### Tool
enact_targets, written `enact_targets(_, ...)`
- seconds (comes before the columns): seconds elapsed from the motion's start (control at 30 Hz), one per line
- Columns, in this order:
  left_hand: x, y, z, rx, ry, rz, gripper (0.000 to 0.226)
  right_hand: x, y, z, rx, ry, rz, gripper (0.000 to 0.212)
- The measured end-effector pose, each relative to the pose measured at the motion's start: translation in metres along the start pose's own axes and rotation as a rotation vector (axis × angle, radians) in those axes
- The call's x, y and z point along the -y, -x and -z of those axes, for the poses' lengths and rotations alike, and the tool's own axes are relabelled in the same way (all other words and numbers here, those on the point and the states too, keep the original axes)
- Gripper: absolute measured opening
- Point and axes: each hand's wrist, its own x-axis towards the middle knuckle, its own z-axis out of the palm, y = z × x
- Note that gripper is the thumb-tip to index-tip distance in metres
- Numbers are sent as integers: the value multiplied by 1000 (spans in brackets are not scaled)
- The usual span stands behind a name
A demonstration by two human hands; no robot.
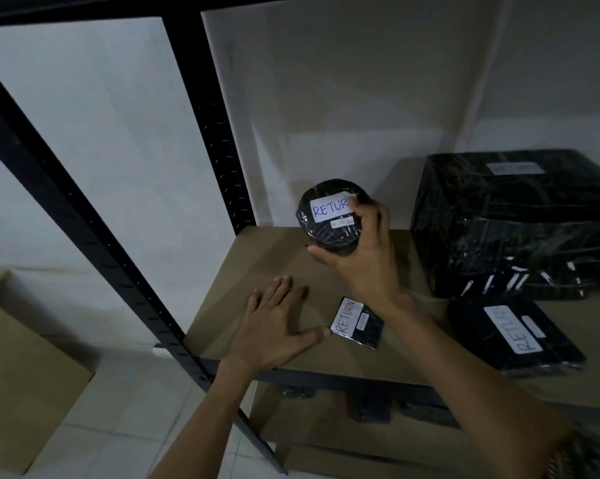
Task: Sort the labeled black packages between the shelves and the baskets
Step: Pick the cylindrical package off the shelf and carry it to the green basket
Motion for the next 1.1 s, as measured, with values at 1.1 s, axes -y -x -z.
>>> enact_targets(1.1, -82, 193, -12, -159, 371, 12, 38, 120, 162, 173, -52, -113, 96, 88)
